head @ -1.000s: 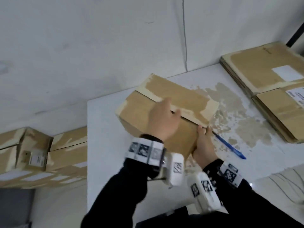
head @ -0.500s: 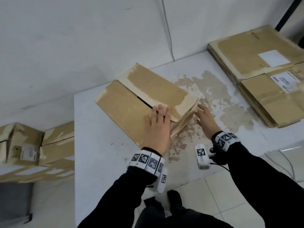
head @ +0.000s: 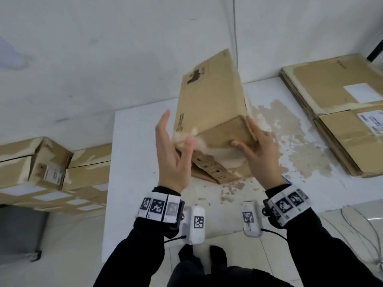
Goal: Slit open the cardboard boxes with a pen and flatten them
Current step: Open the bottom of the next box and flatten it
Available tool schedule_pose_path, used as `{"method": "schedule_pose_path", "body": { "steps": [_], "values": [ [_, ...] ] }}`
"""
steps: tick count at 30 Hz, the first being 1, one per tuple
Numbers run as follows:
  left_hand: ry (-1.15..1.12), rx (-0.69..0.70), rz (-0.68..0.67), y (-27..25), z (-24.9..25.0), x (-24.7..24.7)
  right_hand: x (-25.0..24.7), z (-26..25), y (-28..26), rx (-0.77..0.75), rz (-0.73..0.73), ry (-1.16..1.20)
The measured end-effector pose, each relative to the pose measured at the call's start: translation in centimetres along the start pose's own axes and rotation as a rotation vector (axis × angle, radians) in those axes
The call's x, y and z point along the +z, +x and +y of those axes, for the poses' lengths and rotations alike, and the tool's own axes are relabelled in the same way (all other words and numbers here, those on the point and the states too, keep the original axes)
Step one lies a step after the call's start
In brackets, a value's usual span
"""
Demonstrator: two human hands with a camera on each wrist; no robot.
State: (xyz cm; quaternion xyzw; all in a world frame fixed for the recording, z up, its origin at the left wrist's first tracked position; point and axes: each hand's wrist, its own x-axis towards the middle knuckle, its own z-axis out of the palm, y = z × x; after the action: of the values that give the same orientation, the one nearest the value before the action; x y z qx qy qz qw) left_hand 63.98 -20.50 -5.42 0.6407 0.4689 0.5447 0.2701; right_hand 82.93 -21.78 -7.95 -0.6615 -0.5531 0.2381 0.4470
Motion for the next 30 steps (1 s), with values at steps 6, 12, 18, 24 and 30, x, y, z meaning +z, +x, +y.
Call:
{"method": "schedule_pose_path", "body": {
  "steps": [6,12,18,24,30],
  "values": [
    [0.341,-0.278,-0.219,1.7,-0.6,0.4,4.7,0.4,-2.4,-0.365,-0.343,-0.323],
    [0.491,-0.291,-0.169,-2.1,-7.2,-2.3,-0.5,5.2,-1.9,-0.074,0.201,-0.049],
    [0.576,-0.186,-0.163,-3.8,-8.2,-0.8,-3.3,18.4,-1.7,0.526,-0.227,-0.677],
    [0.523,-0.204,-0.268,-4.0,-8.8,-1.7,-4.7,12.2,0.6,0.376,-0.009,-0.338],
    [0.776,-0.039,-0.360,0.3,-8.8,-3.6,-0.4,-1.5,7.2,0.143,-0.269,-0.205]
  ]
}}
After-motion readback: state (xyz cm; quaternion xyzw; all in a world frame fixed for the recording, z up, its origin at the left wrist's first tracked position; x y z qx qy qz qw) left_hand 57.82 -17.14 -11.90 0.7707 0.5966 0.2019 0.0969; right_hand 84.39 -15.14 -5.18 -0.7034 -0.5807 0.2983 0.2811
